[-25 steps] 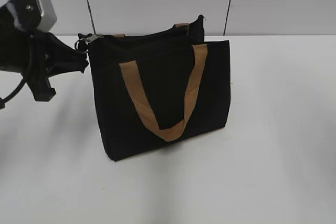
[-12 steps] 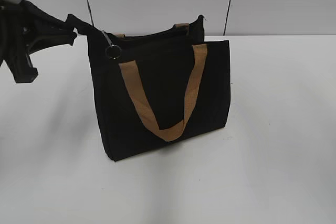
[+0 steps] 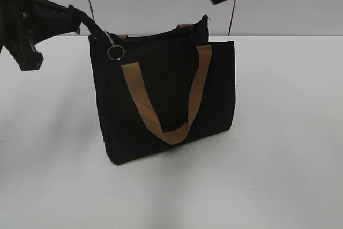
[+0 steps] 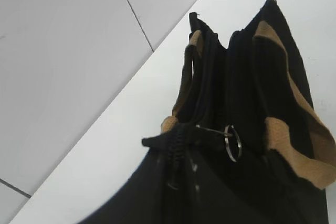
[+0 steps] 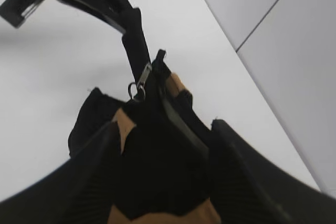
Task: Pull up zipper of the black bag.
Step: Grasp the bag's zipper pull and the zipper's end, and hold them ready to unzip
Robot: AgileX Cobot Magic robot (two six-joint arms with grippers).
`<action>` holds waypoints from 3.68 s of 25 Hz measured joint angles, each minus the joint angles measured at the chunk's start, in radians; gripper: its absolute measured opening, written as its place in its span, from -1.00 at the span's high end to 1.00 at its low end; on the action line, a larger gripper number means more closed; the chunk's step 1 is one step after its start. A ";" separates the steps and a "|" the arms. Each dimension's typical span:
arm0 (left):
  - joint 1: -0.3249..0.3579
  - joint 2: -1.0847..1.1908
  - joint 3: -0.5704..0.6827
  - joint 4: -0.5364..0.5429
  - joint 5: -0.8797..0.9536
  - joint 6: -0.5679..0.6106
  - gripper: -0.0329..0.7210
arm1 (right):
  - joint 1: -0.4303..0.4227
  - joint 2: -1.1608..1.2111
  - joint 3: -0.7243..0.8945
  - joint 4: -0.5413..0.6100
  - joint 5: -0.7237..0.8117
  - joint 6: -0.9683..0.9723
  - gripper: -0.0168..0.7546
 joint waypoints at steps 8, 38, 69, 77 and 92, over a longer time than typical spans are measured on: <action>0.000 0.000 0.000 -0.023 0.026 0.000 0.83 | 0.048 0.174 -0.003 0.052 -0.071 -0.021 -0.04; 0.000 0.000 0.000 -0.018 0.027 0.000 0.83 | 0.048 0.530 -0.294 0.060 0.082 -0.191 0.18; 0.000 0.000 0.001 0.400 0.013 -0.322 0.83 | 0.034 0.481 -0.294 0.060 0.148 -0.161 0.96; 0.000 0.000 0.001 0.745 0.046 -0.652 0.83 | -0.017 0.481 -0.293 0.071 0.216 -0.134 0.96; 0.078 0.000 0.001 0.846 0.122 -0.759 0.83 | -0.171 0.480 -0.293 0.074 0.274 -0.126 0.96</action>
